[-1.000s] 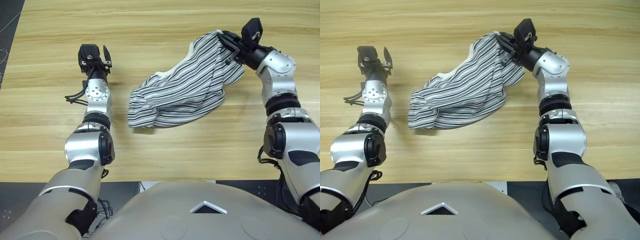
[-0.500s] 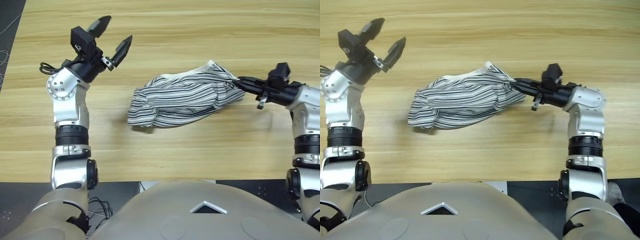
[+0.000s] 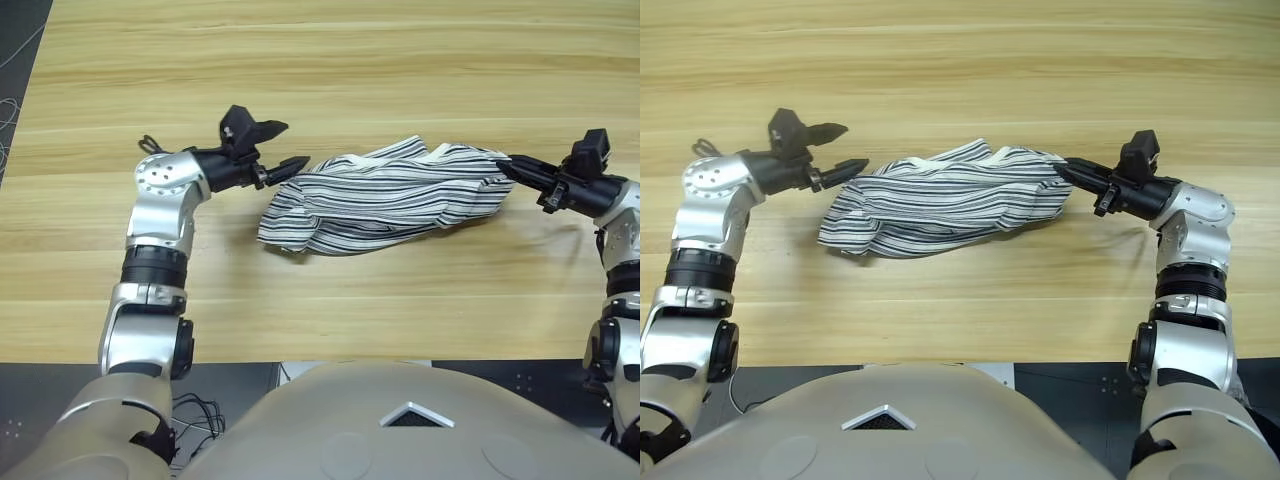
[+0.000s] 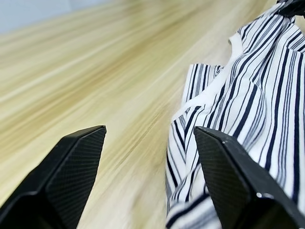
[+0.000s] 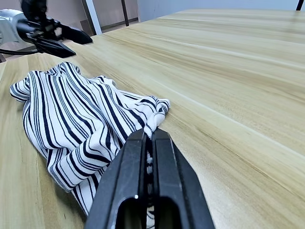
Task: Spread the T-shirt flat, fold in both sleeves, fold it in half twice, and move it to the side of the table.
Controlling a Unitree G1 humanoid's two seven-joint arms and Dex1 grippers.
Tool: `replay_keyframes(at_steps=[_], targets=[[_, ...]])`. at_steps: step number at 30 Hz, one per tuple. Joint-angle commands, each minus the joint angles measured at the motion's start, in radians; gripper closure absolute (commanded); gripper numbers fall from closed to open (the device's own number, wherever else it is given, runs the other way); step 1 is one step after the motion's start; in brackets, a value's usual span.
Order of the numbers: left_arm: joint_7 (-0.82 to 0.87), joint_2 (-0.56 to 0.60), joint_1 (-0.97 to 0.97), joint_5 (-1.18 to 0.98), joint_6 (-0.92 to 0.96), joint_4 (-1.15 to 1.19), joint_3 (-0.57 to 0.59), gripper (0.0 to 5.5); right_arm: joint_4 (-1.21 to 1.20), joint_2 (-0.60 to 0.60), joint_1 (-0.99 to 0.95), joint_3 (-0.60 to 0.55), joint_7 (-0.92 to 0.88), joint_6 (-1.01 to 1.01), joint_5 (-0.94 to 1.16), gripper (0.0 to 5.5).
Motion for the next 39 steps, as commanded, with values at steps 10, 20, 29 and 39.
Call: replay_keyframes(at_steps=[10, 20, 29, 39], targets=[[-0.102, -0.117, -0.163, 0.085, -0.079, 0.333, -0.044, 2.08, 0.001, 0.019, -0.025, 0.027, -0.011, -0.031, -0.033, 5.38], [-0.121, -0.136, -0.172, 0.125, -0.116, 0.410, -0.044, 2.26, 0.005, 0.026, -0.026, 0.029, -0.036, -0.035, -0.049, 5.40], [-0.112, -0.141, -0.171, 0.164, -0.164, 0.466, -0.040, 3.54, 0.010, 0.033, -0.033, 0.036, -0.039, -0.036, -0.056, 5.40], [-0.098, -0.142, -0.178, 0.164, -0.179, 0.466, -0.028, 5.11, 0.011, 0.033, -0.033, 0.042, -0.035, -0.038, -0.060, 5.40]])
